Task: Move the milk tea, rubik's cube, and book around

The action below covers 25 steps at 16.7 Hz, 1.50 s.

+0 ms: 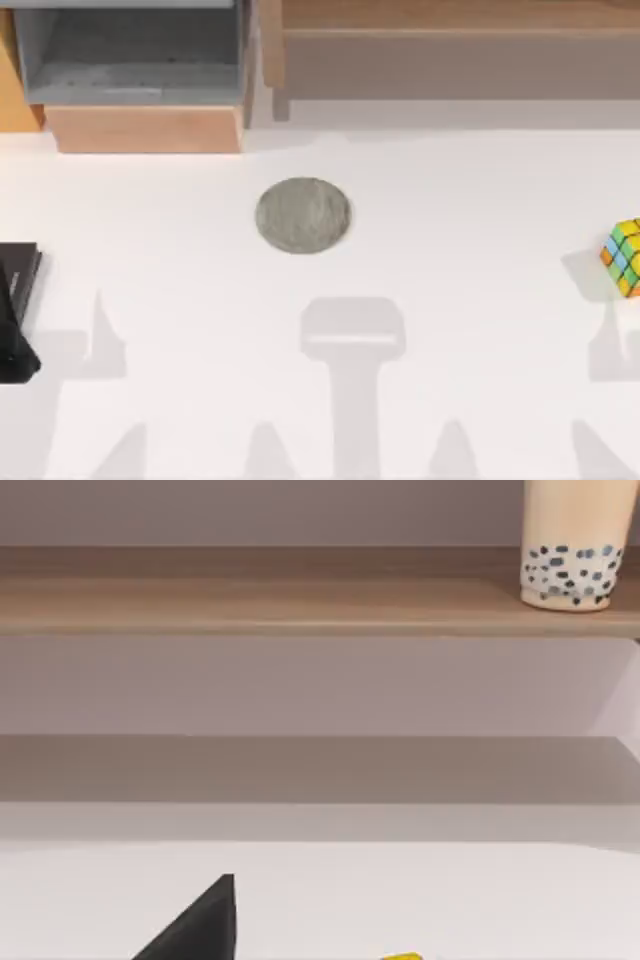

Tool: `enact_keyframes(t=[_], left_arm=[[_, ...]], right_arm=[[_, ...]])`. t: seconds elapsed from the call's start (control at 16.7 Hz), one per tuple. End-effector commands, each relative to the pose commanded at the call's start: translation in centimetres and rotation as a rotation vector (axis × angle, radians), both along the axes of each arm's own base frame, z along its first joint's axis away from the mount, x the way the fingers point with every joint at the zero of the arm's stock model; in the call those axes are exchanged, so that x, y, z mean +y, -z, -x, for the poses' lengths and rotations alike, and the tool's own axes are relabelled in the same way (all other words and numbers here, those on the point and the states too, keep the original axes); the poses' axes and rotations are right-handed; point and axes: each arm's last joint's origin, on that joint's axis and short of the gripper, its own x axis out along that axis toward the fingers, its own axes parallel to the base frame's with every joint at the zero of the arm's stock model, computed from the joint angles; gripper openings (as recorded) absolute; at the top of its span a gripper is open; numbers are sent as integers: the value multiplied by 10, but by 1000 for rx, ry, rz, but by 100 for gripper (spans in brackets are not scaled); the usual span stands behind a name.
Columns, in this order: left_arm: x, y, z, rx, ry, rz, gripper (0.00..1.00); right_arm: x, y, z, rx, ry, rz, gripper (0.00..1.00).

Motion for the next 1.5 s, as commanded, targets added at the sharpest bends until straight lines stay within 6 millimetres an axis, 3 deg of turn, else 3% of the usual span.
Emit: enact_keyframes(t=[0.24,0.42,0.6,0.78,0.96,1.26,1.5], left_arm=[[0,0,0,0,0,0,100],[0,0,0,0,0,0,100],[0,0,0,0,0,0,100],[0,0,0,0,0,0,100],[0,0,0,0,0,0,100],[0,0,0,0,0,0,100],[0,0,0,0,0,0,100]], right_arm=[[-1,-9,0,-16,4,0,100],[-4,-41,-5,-69,17,4,100],[-10,-84,-23,-111,32,12,100],[-21,-118,-65,-104,40,19,100],[-41,-129,-128,-63,41,19,100],[-83,-101,-228,-6,29,10,100],[-107,-73,-271,-3,19,9,100]])
